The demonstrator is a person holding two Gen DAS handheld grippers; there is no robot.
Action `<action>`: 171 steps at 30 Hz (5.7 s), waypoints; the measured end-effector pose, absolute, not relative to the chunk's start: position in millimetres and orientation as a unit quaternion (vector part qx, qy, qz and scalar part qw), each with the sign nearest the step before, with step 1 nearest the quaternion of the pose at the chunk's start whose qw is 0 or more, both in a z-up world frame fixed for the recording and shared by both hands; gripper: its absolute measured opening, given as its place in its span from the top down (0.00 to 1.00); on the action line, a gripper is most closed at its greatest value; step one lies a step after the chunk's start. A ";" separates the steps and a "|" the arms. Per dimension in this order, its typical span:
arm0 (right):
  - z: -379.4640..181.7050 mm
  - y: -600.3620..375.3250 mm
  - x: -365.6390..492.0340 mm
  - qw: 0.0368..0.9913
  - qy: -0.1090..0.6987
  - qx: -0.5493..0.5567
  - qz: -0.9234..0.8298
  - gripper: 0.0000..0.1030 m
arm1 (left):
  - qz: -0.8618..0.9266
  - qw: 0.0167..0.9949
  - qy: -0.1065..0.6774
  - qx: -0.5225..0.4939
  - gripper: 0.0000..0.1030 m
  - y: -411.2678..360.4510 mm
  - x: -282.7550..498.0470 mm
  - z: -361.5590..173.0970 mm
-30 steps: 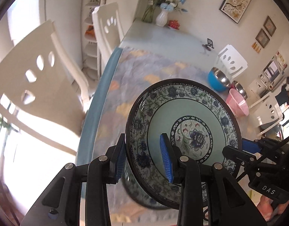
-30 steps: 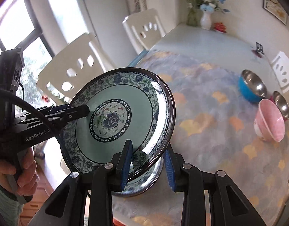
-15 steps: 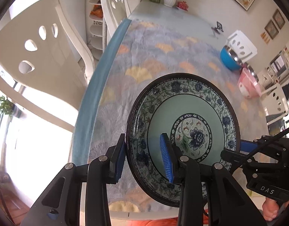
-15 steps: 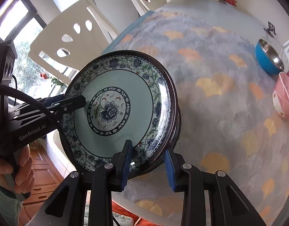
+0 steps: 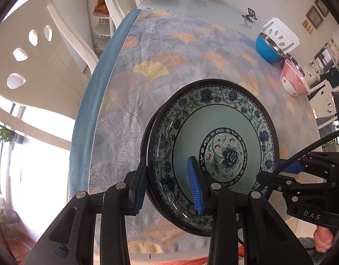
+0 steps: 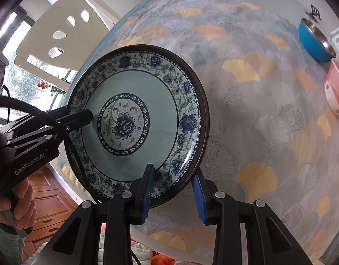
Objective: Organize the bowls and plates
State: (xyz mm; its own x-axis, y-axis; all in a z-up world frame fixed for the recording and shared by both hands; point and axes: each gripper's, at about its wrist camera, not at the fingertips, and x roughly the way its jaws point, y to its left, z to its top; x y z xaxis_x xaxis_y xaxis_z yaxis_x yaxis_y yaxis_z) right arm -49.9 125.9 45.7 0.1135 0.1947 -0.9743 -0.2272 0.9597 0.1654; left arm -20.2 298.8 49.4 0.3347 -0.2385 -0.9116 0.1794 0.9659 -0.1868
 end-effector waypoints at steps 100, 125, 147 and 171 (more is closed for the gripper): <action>37.4 -270.4 84.8 0.774 0.592 0.226 -0.006 0.47 | -0.301 0.748 0.592 0.018 0.83 -92.5 156.8 35.0; 64.0 -232.8 60.0 0.780 0.590 0.208 0.027 0.74 | -0.248 0.793 0.555 0.042 0.88 -86.3 96.8 82.0; 80.7 -163.4 -80.3 0.724 0.647 0.240 0.018 0.71 | -0.271 0.769 0.579 0.005 0.87 -16.1 -23.5 92.5; 77.2 -176.4 -110.8 0.737 0.629 0.248 -0.006 0.72 | -0.282 0.729 0.618 -0.084 0.84 32.4 -50.4 65.2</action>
